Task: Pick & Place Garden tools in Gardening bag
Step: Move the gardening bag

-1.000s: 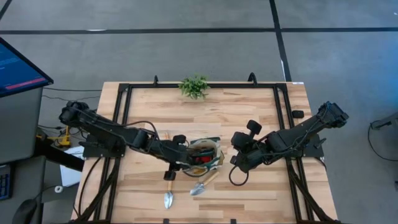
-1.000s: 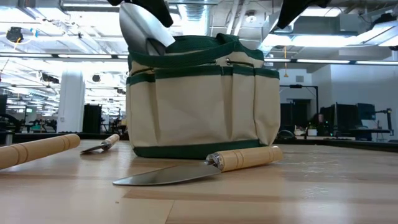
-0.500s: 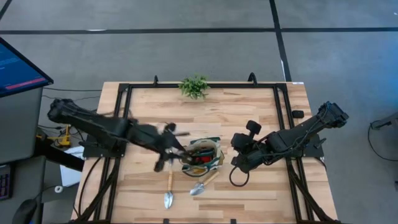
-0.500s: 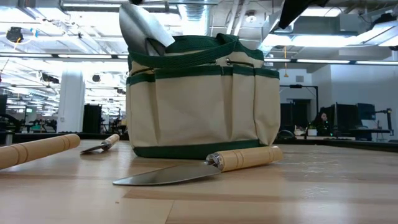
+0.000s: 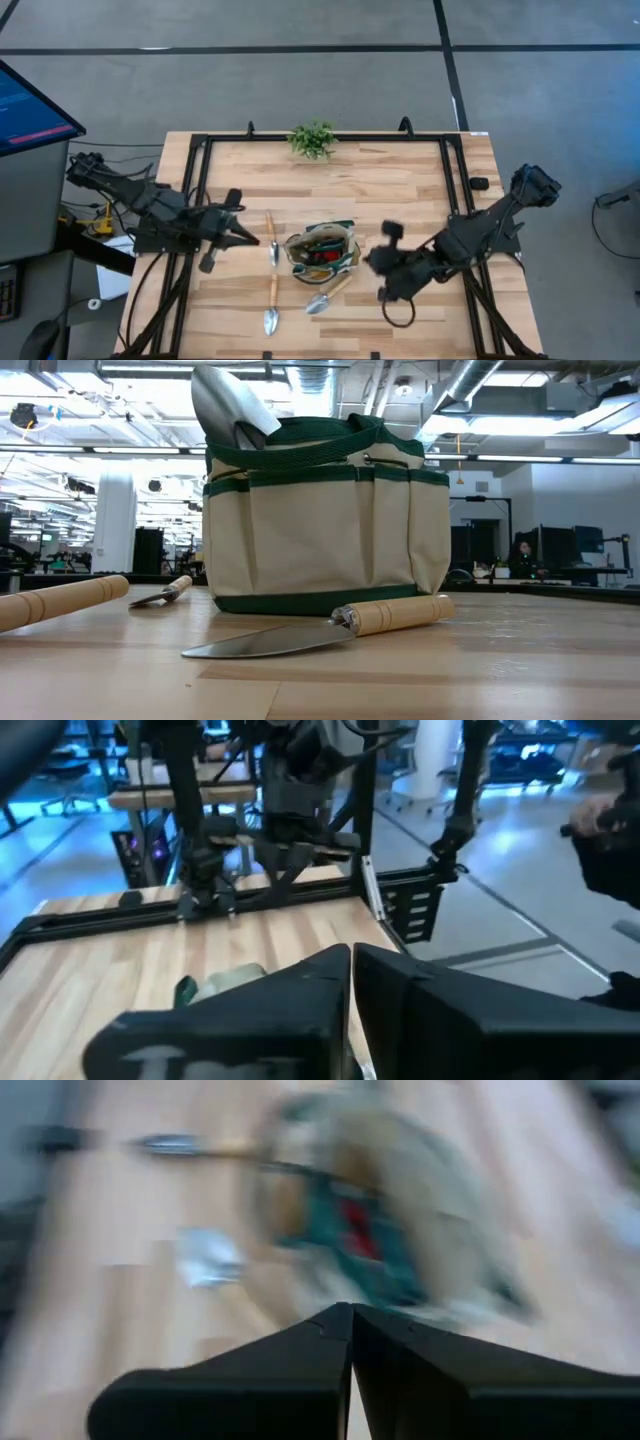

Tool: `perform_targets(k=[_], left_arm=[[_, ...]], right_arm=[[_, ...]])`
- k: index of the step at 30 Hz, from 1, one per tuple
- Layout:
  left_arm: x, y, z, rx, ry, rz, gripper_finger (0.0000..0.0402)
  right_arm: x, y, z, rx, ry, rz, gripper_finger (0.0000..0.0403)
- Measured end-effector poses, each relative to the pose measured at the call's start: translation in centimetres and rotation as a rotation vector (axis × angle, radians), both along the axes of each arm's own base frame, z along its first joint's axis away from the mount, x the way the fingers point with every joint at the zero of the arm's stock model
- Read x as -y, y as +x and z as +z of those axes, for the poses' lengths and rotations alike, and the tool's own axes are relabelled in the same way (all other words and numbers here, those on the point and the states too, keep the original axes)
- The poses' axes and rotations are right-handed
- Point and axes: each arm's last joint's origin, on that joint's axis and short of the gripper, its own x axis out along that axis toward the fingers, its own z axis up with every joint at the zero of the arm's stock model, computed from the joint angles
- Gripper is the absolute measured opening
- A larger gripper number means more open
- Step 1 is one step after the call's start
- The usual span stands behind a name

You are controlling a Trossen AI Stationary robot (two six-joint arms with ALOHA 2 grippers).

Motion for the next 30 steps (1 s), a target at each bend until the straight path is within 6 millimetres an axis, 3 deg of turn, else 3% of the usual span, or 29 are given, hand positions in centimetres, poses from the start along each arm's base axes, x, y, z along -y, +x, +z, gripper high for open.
perform_targets(k=[5, 11, 20, 30], left_arm=[[0.0, -1.0, -2.1, 0.043, -0.018, 0.009, 0.0002], [-0.2, -2.2, -4.2, 0.036, -0.015, 0.026, 0.0001], [-0.3, -2.8, -4.8, 0.067, -0.036, 0.013, 0.0001], [-0.3, -2.8, -4.8, 0.070, -0.038, 0.017, 0.0001]], right_arm=[[-0.9, 1.4, -2.0, 0.060, 0.156, 0.239, 0.0000], [-0.6, 2.2, -4.2, 0.011, 0.174, 0.210, 0.0000], [-1.5, 5.3, -10.7, -0.156, 0.170, 0.242, 0.0000], [-2.6, 7.7, -13.5, -0.212, 0.136, 0.240, 0.0003]])
